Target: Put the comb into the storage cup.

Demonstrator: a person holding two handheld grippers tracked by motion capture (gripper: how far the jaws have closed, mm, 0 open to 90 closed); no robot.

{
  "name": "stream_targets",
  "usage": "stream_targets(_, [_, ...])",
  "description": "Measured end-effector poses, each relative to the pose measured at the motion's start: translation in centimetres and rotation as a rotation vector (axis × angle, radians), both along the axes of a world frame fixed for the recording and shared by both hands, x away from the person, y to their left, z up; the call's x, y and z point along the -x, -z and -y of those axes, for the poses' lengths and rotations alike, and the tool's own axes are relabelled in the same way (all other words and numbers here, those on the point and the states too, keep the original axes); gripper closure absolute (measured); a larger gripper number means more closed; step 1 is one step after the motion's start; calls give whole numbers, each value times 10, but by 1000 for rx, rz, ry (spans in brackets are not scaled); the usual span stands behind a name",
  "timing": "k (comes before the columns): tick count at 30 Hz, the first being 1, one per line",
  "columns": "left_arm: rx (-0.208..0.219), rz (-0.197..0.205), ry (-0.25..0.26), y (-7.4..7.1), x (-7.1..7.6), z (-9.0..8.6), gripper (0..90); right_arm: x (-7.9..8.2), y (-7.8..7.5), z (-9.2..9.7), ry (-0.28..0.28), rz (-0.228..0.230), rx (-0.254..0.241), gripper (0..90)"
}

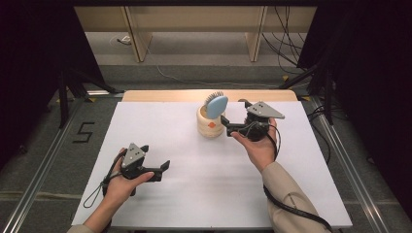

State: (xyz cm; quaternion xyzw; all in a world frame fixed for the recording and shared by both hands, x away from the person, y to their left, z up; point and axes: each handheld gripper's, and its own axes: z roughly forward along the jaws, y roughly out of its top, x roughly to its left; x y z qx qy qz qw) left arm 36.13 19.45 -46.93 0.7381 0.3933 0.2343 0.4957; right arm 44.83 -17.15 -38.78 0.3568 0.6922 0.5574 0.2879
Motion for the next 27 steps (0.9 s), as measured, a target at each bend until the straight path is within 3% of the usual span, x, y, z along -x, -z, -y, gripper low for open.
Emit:
stream_targets(4, [0,0,-3,1,0,0,24,4,3,4,10,0,21,13])
stream_targets(27, [-6,4,-1,2,2,0,23,25,14,43,47,-57,31,15])
